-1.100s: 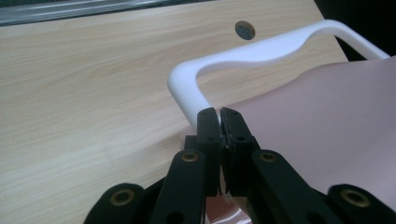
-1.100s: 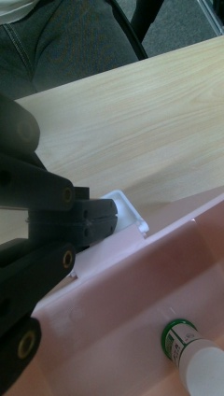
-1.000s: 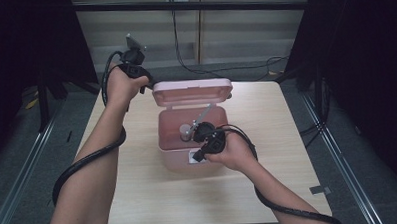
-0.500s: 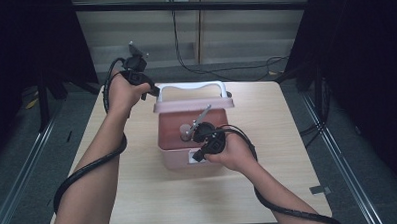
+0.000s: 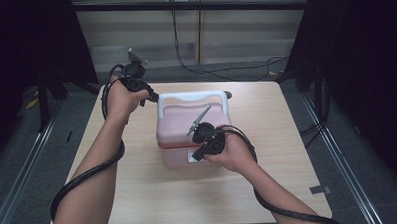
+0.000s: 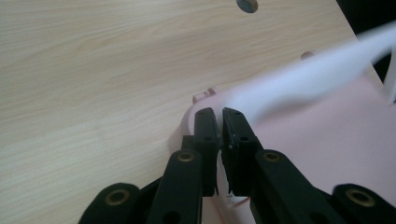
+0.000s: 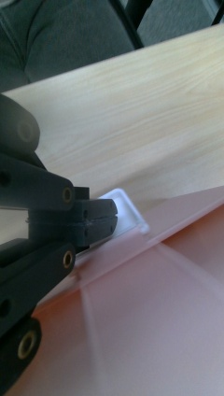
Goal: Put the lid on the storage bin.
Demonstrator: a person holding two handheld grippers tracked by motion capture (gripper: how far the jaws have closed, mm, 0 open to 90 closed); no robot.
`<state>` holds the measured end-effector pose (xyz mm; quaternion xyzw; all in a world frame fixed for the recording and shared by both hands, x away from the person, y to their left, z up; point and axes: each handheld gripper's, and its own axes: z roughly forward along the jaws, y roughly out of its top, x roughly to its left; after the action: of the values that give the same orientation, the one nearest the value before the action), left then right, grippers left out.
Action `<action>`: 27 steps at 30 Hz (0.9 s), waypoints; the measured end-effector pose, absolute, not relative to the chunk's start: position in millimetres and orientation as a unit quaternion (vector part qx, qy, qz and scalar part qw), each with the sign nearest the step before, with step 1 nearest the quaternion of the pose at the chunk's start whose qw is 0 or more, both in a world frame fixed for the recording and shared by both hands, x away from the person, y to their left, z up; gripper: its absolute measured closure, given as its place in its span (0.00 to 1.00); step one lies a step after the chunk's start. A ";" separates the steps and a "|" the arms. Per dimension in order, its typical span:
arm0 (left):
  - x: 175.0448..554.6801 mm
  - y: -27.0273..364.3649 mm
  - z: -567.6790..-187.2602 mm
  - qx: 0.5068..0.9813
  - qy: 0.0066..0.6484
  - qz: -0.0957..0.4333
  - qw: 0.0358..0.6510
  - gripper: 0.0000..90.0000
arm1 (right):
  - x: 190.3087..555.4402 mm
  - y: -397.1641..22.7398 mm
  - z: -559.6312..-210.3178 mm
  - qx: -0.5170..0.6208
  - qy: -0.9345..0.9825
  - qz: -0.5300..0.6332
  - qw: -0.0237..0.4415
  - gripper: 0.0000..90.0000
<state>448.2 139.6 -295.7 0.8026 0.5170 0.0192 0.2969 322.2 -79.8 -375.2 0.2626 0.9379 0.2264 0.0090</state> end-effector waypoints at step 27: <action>428.1 161.2 -314.4 0.811 0.515 0.037 0.274 0.47 | 315.1 -104.2 -376.2 0.270 0.927 0.259 -0.012 0.74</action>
<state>428.1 161.2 -314.4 0.8112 0.5155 0.0366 0.2736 315.1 -104.2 -376.2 0.2699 0.9273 0.2590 -0.0122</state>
